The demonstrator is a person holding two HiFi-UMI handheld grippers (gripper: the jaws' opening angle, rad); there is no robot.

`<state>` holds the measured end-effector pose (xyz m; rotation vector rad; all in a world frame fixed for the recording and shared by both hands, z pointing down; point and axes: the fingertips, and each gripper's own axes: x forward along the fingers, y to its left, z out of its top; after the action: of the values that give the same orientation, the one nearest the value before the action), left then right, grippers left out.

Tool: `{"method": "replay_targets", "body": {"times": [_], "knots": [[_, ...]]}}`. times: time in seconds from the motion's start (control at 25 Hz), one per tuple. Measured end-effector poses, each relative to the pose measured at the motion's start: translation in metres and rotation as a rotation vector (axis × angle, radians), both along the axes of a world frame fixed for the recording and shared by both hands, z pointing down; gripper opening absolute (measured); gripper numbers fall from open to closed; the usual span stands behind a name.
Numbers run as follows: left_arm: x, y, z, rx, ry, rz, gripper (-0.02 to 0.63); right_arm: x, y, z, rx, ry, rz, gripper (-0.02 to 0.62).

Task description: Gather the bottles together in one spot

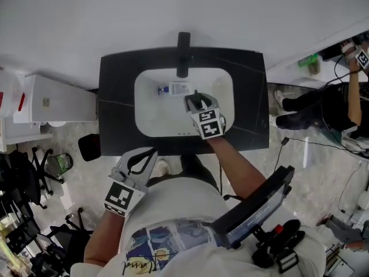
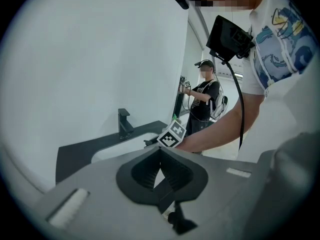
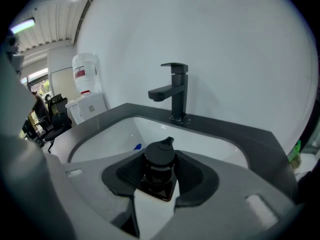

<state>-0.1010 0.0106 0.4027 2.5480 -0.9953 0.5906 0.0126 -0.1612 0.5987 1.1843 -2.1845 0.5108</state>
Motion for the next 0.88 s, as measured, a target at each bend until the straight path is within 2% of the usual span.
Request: {"method": "replay_targets", "body": {"times": [0.16,0.4,0.88], "knots": [[0.016,-0.008,-0.003,-0.006,0.046,0.012,0.003,0.023,-0.013,-0.024,0.037,0.012,0.017,0.17],[0.042,-0.027,0.005,0.022,0.041,0.022,0.002,0.06,-0.059,-0.051,0.111,0.011,0.045,0.17],[0.014,-0.025,-0.014,0.026,0.028,-0.069,0.003,0.067,-0.145,-0.11,0.201,0.03,0.114,0.17]]}}
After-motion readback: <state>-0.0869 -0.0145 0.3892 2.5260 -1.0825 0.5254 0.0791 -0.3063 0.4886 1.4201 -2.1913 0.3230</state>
